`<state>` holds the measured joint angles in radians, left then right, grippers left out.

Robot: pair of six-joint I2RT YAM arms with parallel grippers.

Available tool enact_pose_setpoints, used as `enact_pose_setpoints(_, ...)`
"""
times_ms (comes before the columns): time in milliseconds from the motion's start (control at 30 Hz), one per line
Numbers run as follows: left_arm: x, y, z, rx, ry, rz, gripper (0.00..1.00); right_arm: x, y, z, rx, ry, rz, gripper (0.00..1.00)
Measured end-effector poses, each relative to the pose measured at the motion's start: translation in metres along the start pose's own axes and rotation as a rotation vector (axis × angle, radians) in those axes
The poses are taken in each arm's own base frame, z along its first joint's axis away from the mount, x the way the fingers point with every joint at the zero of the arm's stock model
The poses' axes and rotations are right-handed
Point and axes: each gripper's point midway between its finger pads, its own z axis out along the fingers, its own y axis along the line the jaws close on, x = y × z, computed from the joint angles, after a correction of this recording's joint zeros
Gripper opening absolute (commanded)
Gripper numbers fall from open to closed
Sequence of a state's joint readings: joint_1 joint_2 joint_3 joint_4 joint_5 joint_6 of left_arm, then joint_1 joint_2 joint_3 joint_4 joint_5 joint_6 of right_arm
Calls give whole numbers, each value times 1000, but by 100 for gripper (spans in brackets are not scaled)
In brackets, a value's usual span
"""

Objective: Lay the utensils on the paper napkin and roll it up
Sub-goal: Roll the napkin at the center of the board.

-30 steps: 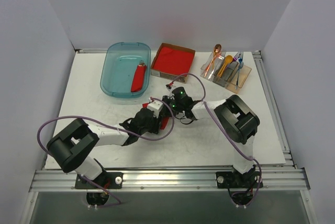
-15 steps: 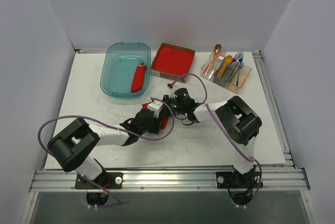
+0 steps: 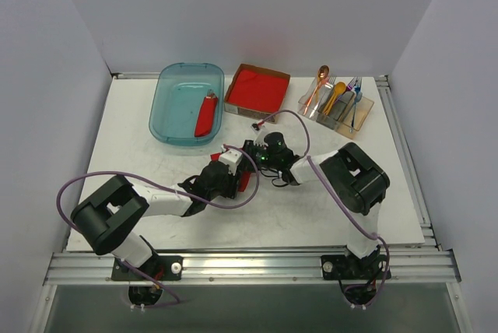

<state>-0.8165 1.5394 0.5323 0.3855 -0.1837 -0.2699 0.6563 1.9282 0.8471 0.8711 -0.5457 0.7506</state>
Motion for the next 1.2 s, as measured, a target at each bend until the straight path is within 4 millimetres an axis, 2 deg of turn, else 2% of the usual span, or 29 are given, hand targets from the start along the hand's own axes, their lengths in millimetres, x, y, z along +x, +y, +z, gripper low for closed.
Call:
enact_pose_setpoints(67,0,0,0,0,0,0,52,-2,2,0,-9,-8,1,22)
enact_pose_setpoints(200,0,0,0,0,0,0,52,-4,1,3,-23,-23,-3,40)
enact_pose_setpoints(300,0,0,0,0,0,0,51,-4,-2,5,-22,-24,-2,47)
enact_pose_setpoints(567,1,0,0,0,2,0,50,-18,-12,-3,-21,-72,8,50)
enact_pose_setpoints(733,1,0,1,1,-1,0,50,-17,-18,-11,-26,-84,32,61)
enact_pose_setpoints(867,0,-1,1,1,-1,0,49,-17,-17,-16,-41,-93,43,61)
enact_pose_setpoints(1033,1,0,1,1,-1,0,49,-18,-7,-27,-79,-113,37,56)
enact_pose_setpoints(1200,0,-1,2,1,-1,0,49,-17,2,-33,-123,-122,40,39)
